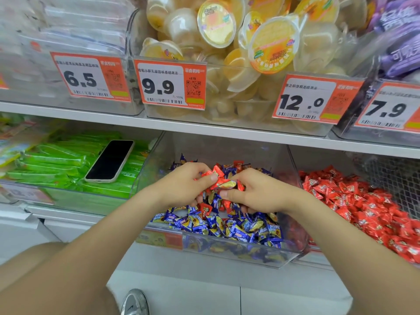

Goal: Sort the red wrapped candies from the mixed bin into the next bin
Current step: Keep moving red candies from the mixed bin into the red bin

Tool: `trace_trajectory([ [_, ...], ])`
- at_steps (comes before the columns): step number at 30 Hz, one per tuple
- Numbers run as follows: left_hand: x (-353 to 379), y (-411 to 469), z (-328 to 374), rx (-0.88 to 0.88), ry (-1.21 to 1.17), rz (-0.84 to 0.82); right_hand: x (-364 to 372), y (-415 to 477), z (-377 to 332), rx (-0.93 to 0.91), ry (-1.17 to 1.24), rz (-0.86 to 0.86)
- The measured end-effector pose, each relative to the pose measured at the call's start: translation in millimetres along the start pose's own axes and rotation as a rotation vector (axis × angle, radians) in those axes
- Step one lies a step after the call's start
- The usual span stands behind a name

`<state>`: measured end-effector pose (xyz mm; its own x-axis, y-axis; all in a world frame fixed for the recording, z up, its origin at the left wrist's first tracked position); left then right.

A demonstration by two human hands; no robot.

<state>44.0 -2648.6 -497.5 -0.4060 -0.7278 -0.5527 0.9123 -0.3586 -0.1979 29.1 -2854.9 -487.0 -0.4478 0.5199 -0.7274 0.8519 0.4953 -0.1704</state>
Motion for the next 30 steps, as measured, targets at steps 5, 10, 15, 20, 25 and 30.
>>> trace_trajectory([
  [5, 22, 3, 7, -0.094, -0.449, -0.022, 0, -12, -4, 0.004, 0.103, -0.047],
  [10, 31, 2, 15, -0.119, -0.653, -0.116, -3, -19, 5, 0.087, 0.200, 0.011],
  [15, 27, 3, 17, -0.033, -0.338, 0.112, -6, -26, 5, 0.132, 0.142, 0.052],
  [20, 14, 2, 20, 0.149, 0.291, 0.407, -12, -41, -2, 0.092, -0.257, 0.174],
  [25, 21, -8, 33, 0.198, 0.112, 0.341, -22, -68, -12, 0.051, 0.046, 0.209],
  [30, 31, -10, 40, 0.169, 0.032, 0.286, -24, -84, -8, 0.085, 0.257, 0.271],
])
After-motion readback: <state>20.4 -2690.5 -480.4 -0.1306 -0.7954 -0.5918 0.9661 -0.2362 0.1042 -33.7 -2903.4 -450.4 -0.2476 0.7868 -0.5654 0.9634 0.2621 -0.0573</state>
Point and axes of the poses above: each hand's wrist, its own y-axis towards the middle knuckle, its own x-axis out of the palm, z = x × y, the point moved 2 cm from there along y, towards the middle knuckle, and after that the axes turned 5 degrees about -x, right-handed, at the moved point
